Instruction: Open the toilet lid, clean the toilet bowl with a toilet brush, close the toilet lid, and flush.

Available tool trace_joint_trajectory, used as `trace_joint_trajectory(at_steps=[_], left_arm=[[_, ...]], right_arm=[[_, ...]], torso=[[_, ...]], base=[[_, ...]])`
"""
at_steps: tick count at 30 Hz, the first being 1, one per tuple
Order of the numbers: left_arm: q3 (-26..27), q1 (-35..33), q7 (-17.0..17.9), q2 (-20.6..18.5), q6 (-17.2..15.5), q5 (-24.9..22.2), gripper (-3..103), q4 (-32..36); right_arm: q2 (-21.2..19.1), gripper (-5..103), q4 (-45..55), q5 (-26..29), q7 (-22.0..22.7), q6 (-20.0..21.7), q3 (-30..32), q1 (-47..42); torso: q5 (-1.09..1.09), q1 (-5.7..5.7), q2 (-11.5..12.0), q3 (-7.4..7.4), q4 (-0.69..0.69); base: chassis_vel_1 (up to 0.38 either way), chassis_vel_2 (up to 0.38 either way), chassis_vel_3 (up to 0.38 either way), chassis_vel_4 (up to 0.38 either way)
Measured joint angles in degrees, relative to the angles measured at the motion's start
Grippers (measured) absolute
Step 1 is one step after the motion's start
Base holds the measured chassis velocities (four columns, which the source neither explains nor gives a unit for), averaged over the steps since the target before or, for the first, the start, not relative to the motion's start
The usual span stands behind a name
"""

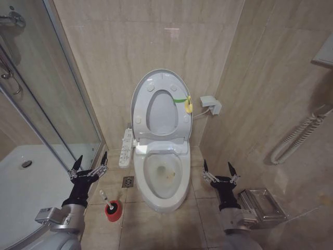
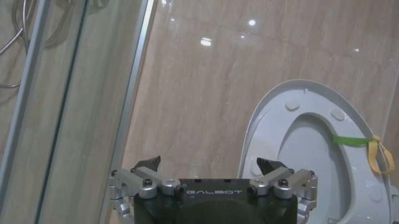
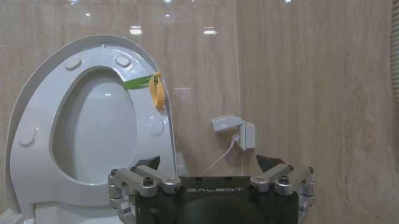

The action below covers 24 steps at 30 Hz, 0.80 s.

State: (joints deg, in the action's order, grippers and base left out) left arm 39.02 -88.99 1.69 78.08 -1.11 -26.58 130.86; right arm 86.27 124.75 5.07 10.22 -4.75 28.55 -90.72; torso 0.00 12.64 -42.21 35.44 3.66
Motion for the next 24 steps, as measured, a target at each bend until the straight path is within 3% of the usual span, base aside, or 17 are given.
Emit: trace_joint_trajectory(at_steps=[10,24], left_arm=[[-0.21,0.44,-0.06,0.18,1.73,0.50,100,-2.43],[-0.45,2.48,-0.75,0.14,0.85,0.51,100,-3.72]], right_arm=[[0.00,100,0.00,0.00,0.00,0.00,0.00,0.00],[0.00,100,0.00,0.00,0.00,0.00,0.00,-0.02]], torso=[[-0.01,0.02,0.00,0.01,0.00],[0.00,-0.02,-0.01,-0.01,0.01]], base=[[-0.027,0.023,0.016,-0.018],[-0.026,0.020,0.024,-0.020]])
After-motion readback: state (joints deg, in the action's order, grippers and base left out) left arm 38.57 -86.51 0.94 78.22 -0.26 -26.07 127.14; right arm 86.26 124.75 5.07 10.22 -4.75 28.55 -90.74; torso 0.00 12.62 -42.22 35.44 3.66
